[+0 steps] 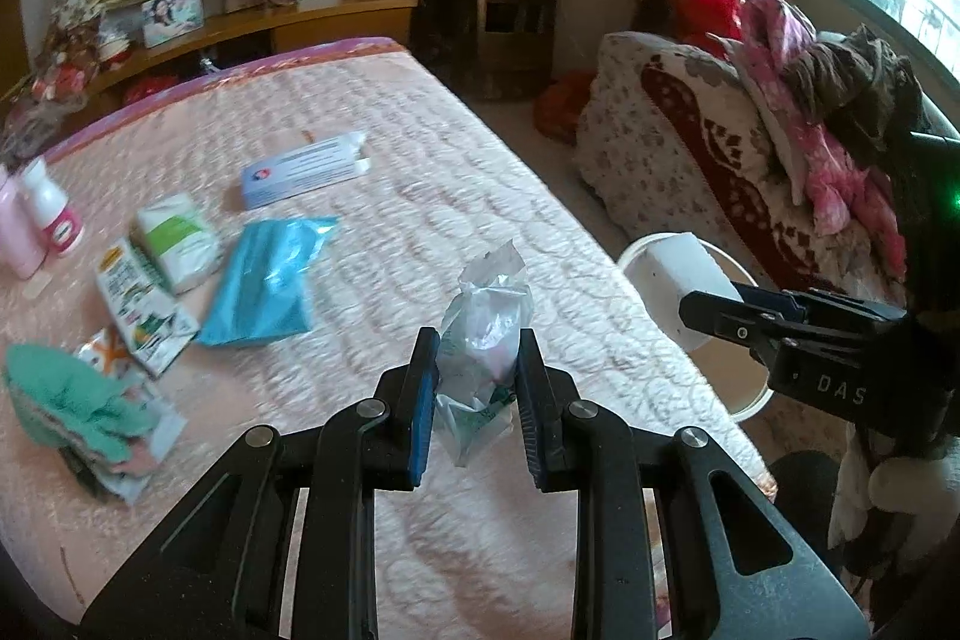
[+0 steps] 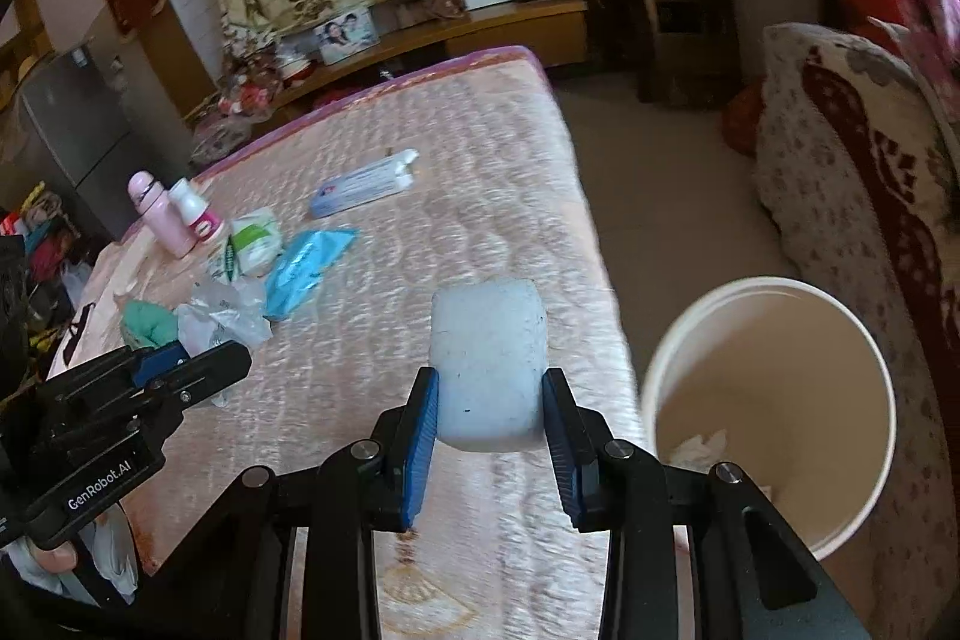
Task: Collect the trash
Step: 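Carry the plastic bag and soap bar with both grippers over the bucket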
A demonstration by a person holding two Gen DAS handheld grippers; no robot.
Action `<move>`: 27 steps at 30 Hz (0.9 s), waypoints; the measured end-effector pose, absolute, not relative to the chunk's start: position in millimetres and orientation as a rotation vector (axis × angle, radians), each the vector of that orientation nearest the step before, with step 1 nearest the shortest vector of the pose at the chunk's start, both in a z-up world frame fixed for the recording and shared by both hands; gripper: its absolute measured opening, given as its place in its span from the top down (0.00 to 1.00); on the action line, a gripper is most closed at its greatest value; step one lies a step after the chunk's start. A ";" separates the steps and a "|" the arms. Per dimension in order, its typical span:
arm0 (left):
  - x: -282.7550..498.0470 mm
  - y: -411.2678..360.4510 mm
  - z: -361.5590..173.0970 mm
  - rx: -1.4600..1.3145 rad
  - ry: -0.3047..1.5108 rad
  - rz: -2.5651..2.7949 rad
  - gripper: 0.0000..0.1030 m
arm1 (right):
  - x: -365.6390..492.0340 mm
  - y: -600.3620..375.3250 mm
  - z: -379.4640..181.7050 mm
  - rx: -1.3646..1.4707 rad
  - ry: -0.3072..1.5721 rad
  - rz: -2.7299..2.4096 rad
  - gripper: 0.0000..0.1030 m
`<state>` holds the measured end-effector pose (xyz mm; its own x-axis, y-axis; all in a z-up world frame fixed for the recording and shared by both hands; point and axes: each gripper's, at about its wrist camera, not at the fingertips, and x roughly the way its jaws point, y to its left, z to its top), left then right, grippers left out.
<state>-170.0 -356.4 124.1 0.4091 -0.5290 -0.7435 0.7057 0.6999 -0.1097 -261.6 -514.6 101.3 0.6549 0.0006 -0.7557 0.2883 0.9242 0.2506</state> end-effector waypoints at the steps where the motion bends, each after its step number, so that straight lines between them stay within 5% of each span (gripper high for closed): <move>1: -171.5 -363.5 123.7 0.243 0.840 -0.795 0.79 | -264.8 -518.4 101.0 0.371 0.846 -0.176 0.68; 27: -200.5 -489.8 103.3 0.277 0.900 -0.988 0.79 | -333.2 -624.6 79.9 0.478 0.867 -0.413 0.68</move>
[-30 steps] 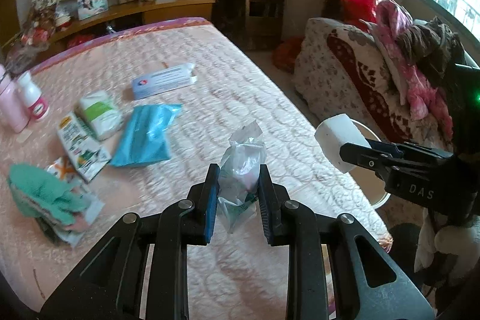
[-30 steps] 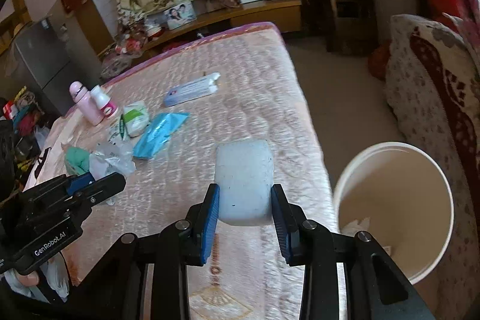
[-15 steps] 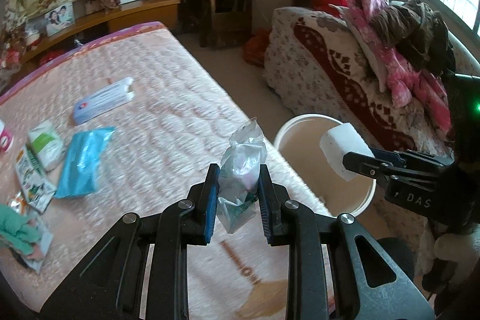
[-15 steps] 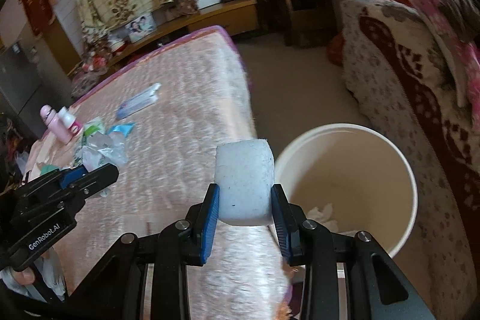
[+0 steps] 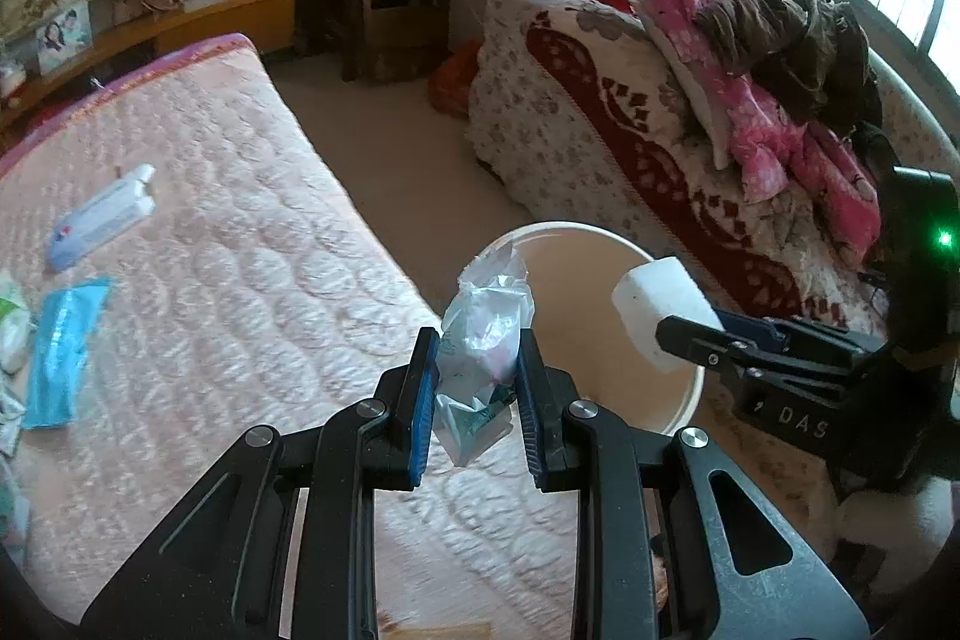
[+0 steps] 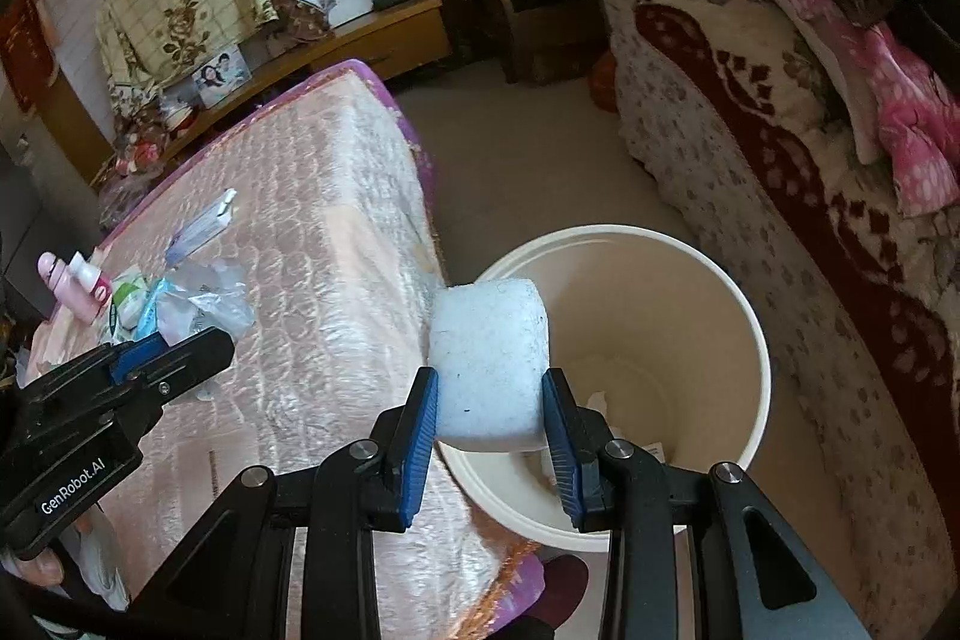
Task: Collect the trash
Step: 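Carry the plastic bag and soap bar with both grippers over the bucket, then open both grippers to drop the bag and soap into the bucket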
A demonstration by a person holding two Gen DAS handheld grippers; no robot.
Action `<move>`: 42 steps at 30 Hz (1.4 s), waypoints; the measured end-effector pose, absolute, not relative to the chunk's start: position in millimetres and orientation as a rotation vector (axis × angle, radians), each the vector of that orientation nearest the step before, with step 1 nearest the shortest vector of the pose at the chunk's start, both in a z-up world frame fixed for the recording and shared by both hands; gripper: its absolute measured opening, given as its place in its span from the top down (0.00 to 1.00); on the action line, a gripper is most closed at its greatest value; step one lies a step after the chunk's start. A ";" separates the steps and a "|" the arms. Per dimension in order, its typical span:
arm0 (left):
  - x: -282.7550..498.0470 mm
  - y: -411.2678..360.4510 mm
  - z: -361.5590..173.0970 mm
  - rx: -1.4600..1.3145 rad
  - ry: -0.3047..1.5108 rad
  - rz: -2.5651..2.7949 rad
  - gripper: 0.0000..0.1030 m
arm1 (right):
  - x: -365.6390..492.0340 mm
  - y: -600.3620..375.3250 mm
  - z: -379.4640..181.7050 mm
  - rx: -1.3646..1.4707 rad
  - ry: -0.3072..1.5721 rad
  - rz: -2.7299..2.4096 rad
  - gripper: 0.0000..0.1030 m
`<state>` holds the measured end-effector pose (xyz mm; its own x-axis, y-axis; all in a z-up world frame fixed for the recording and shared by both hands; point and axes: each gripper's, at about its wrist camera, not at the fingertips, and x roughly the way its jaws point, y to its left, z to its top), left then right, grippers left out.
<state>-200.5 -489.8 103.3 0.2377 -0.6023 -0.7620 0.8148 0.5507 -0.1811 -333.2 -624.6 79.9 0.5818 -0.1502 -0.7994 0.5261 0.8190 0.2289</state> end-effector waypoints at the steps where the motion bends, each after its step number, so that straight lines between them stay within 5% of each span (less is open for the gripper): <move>1: -200.5 -493.6 101.5 0.273 0.907 -0.993 0.79 | -333.6 -626.4 78.8 0.481 0.867 -0.417 0.68; 30: -210.6 -535.6 79.2 0.265 0.957 -1.061 0.77 | -350.2 -669.8 48.2 0.576 0.901 -0.513 0.63; 35: -208.8 -534.5 77.3 0.250 0.966 -1.069 0.57 | -354.0 -674.7 46.7 0.593 0.897 -0.529 0.56; 42: -205.8 -527.1 76.6 0.243 0.969 -1.056 0.57 | -354.5 -673.0 47.3 0.602 0.896 -0.524 0.54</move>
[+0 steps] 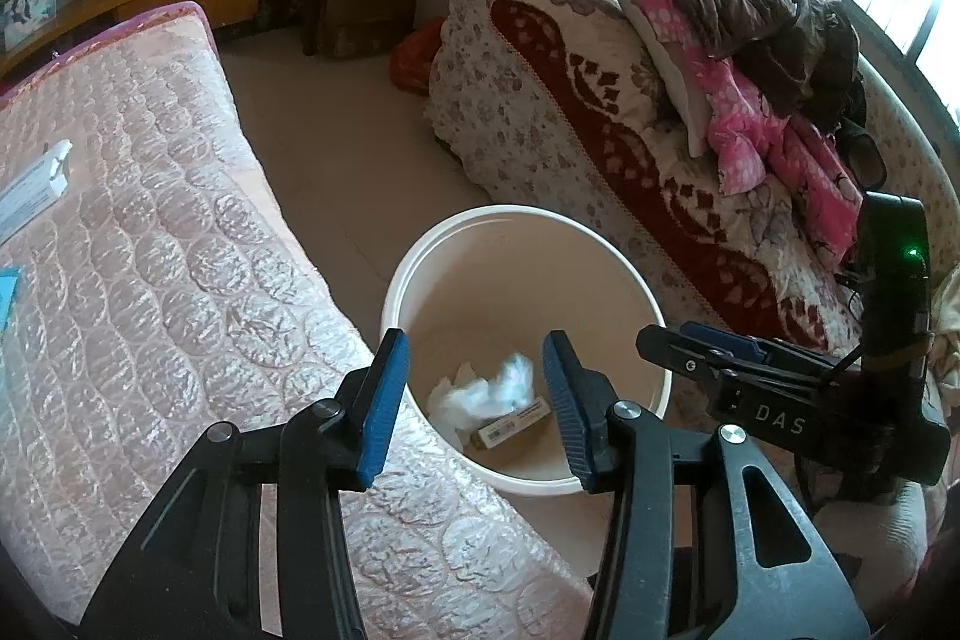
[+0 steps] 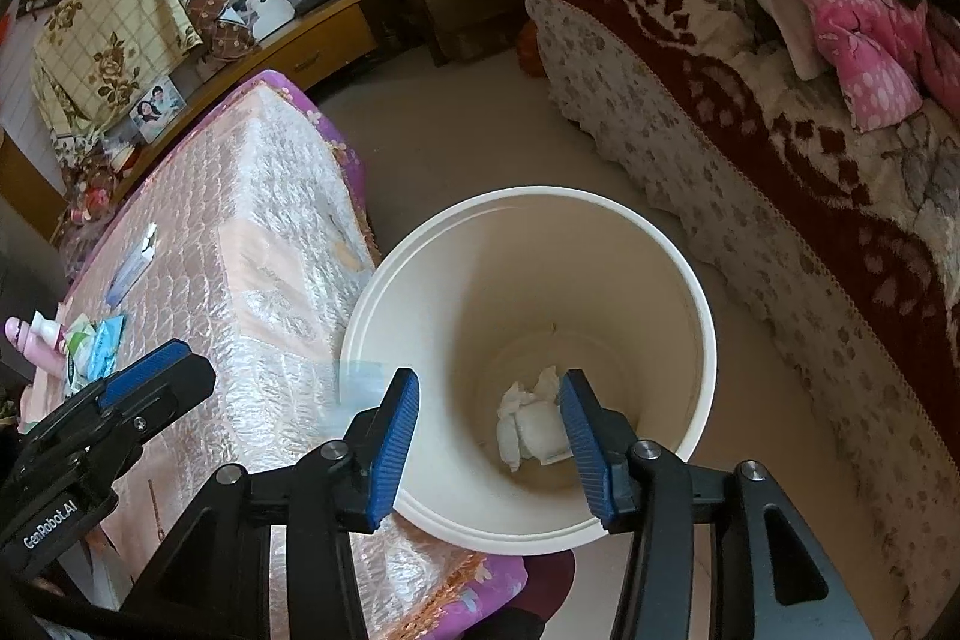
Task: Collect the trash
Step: 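Open both grippers to drop the bag and soap into the bucket, then move both grippers back over the green cloth and blue packet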
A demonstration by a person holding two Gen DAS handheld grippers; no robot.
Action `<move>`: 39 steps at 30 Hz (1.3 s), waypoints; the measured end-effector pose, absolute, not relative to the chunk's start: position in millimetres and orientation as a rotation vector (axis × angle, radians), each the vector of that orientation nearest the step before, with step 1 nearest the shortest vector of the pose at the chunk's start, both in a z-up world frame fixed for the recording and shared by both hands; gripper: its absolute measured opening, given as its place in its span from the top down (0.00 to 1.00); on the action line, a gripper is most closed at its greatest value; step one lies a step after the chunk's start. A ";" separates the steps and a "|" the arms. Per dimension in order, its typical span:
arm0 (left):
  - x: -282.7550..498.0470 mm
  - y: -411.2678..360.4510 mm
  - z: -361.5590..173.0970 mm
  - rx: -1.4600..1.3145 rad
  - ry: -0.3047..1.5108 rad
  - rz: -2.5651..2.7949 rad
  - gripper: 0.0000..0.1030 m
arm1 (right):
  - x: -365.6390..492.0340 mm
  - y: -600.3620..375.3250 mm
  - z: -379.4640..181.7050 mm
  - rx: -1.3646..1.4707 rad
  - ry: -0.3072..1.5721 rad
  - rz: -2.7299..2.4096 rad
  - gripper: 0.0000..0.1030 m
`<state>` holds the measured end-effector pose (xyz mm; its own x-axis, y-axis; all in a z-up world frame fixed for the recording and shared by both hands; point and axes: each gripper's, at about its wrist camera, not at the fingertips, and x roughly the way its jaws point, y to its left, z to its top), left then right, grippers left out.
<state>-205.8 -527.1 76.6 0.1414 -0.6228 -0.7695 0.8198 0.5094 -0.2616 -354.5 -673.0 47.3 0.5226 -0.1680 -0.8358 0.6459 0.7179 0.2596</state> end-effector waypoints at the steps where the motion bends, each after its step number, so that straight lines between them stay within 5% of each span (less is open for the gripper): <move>1: -205.6 -525.7 76.8 0.245 0.968 -1.052 0.57 | -353.7 -671.6 47.6 0.601 0.897 -0.522 0.54; 28: -154.8 -360.6 107.9 0.231 0.856 -0.678 0.57 | -273.9 -550.4 79.0 0.458 0.901 -0.263 0.53; 32: -143.2 -316.5 113.6 0.194 0.858 -0.612 0.57 | -253.3 -518.7 81.4 0.439 0.909 -0.182 0.44; 39: -119.6 -229.5 120.6 0.128 0.874 -0.456 0.57 | -215.2 -453.2 79.4 0.370 0.948 -0.037 0.42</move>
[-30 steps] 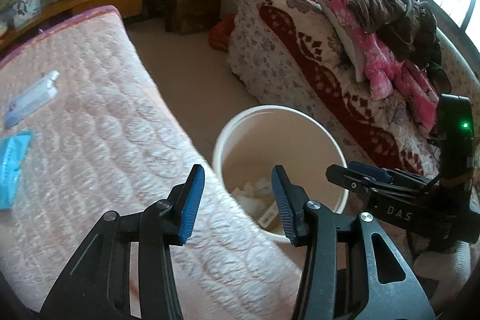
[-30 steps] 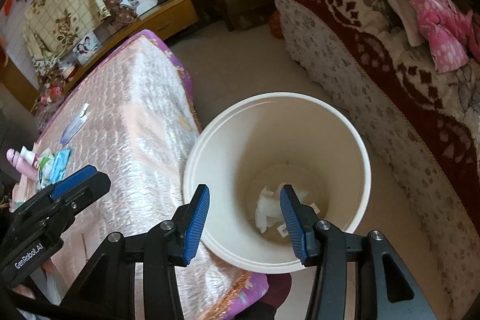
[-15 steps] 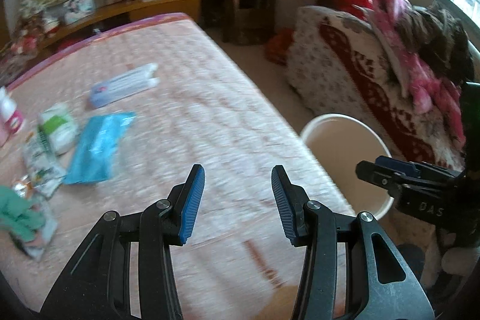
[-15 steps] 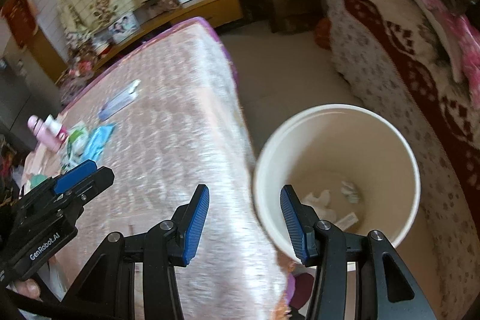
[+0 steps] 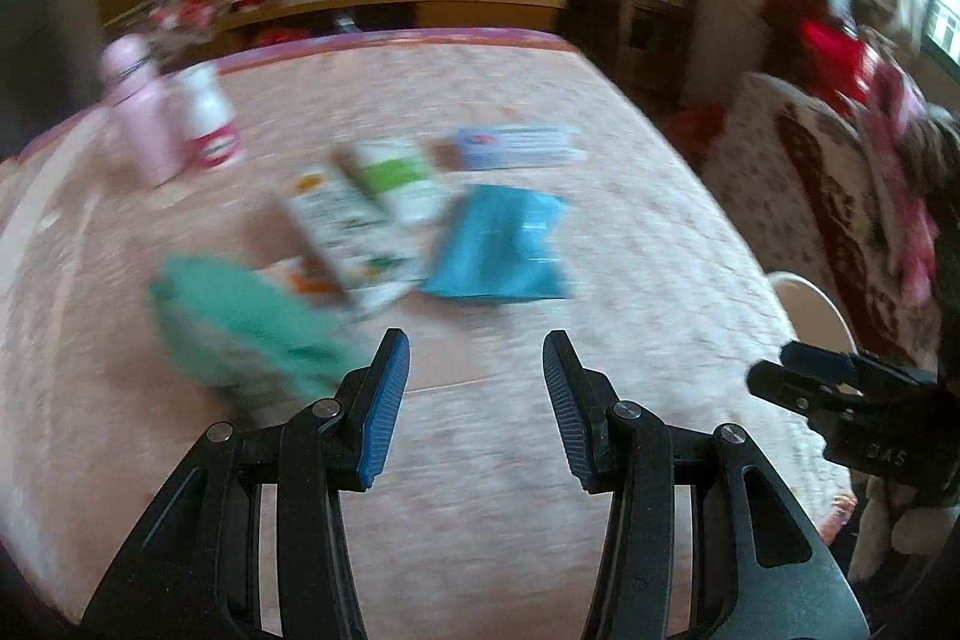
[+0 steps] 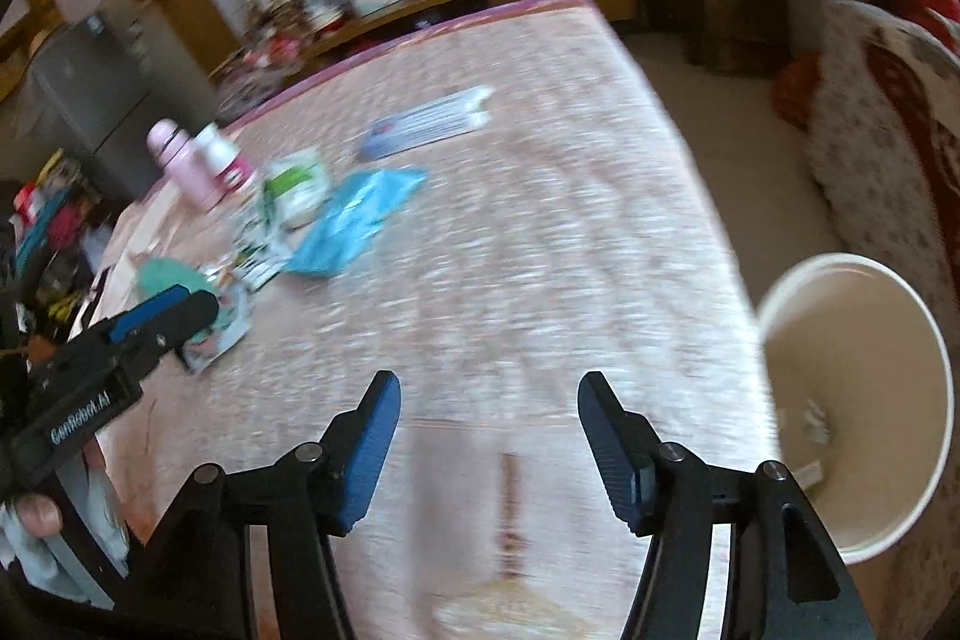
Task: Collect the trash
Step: 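Move both grippers back over the green cloth and blue packet, then grasp the green cloth with the left gripper while the right grasps the blue wet-wipes packet, then carry the green cloth and blue packet with both grippers over the bucket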
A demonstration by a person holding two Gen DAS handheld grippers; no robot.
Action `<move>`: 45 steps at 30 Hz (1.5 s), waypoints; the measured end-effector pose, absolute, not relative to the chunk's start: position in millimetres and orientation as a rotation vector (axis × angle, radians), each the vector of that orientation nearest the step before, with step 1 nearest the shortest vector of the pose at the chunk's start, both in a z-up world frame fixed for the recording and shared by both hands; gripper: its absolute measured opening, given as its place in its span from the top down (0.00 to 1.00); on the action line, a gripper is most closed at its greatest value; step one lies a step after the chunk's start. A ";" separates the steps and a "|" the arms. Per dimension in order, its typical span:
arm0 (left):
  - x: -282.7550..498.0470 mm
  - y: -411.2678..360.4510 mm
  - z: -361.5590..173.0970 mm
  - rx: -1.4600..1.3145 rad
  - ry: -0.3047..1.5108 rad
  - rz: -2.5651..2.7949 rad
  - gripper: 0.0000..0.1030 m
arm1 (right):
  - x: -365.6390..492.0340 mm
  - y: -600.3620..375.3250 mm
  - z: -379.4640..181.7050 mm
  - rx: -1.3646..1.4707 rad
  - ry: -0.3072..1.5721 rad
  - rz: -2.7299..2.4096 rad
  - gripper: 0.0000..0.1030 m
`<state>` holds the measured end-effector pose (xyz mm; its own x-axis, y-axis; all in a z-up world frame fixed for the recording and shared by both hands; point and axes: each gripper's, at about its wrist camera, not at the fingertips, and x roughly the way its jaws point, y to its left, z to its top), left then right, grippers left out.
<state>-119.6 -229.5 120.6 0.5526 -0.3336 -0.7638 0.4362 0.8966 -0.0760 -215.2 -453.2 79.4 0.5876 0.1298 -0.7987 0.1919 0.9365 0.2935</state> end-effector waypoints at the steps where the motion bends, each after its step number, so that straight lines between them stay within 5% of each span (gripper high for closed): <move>1: -117.6 -218.7 121.9 0.117 0.867 -0.432 0.57 | -210.7 -446.0 79.0 0.364 0.951 -0.022 0.42; 3: -112.8 -193.2 124.7 0.093 0.844 -0.365 0.56 | -201.0 -431.3 78.1 0.355 0.955 0.011 0.42; 6: -102.8 -162.9 122.8 0.019 0.846 -0.302 0.43 | -188.9 -416.1 76.7 0.357 0.959 0.050 0.41; 15: -63.7 -146.2 98.9 -0.077 0.904 -0.238 0.43 | -129.7 -385.7 72.7 0.340 0.950 0.080 0.35; 17: -56.8 -148.1 95.1 -0.064 0.904 -0.228 0.43 | -109.7 -386.1 67.7 0.342 0.949 0.040 0.26; 26: -40.2 -146.3 92.6 -0.061 0.894 -0.281 0.45 | -29.6 -370.9 35.3 0.325 1.012 -0.047 0.26; 27: -39.8 -146.3 92.6 -0.058 0.891 -0.295 0.47 | -26.2 -365.8 34.6 0.275 1.004 -0.061 0.28; 30: -40.8 -143.2 94.1 -0.071 0.883 -0.319 0.55 | -30.9 -364.1 35.5 0.224 0.990 -0.054 0.55; 32: -42.9 -140.0 96.6 -0.101 0.892 -0.342 0.58 | -39.4 -372.2 37.2 0.251 0.988 -0.024 0.61; 45: -90.9 -172.9 134.2 -0.034 0.832 -0.458 0.59 | -133.8 -412.5 73.0 0.291 0.917 0.047 0.63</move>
